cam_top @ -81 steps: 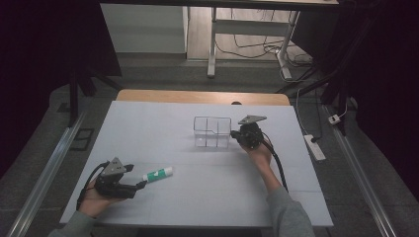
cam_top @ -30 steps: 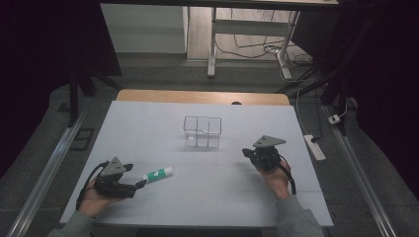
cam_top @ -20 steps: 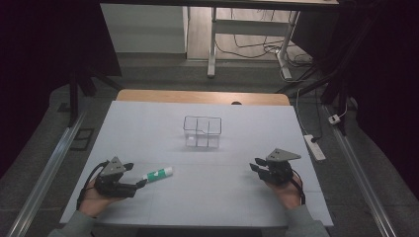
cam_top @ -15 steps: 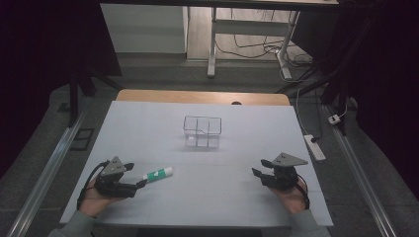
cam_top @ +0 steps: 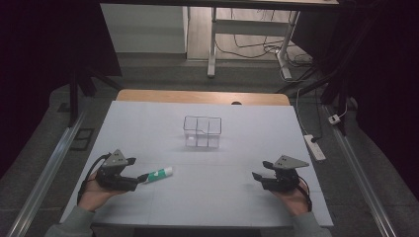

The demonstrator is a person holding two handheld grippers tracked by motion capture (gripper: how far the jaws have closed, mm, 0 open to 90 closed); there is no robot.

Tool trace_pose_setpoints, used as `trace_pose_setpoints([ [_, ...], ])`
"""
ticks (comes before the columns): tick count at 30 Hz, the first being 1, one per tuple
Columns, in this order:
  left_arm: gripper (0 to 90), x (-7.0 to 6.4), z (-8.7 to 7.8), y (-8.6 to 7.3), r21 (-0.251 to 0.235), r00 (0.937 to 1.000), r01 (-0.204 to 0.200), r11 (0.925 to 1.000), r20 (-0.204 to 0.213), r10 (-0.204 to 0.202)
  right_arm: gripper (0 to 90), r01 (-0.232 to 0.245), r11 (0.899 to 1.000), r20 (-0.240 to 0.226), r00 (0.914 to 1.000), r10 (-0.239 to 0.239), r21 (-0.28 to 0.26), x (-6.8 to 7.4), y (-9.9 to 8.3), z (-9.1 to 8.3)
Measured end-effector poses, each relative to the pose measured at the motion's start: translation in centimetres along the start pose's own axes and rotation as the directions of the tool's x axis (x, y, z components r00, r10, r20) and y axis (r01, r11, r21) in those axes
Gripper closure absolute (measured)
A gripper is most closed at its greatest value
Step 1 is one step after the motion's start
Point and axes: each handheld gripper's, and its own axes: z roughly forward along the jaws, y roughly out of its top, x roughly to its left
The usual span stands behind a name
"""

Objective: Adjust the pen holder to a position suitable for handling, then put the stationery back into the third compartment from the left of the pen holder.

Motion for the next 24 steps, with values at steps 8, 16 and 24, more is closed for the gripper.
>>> trace_pose_setpoints([
  [8,22.2,-0.4,0.3,2.5,0.063,0.9988,-0.046,0.997,0.02,0.045,34.8,-0.001,1.0,0.005,1.0,0.002,-0.008,0.0,-0.1,-0.4],
  [16,22.0,-0.5,0.9,4.7,0.09,0.9963,-0.076,0.9931,0.048,0.072,34.8,-0.012,1.0,0.011,0.9999,0.012,-0.002,0.0,-0.4,-0.9],
  [24,21.8,-0.6,2.5,5.7,0.141,0.991,-0.104,0.9846,0.099,0.09,34.9,-0.008,1.0,0.002,1.0,0.008,0.012,0.2,-0.4,-0.7],
])
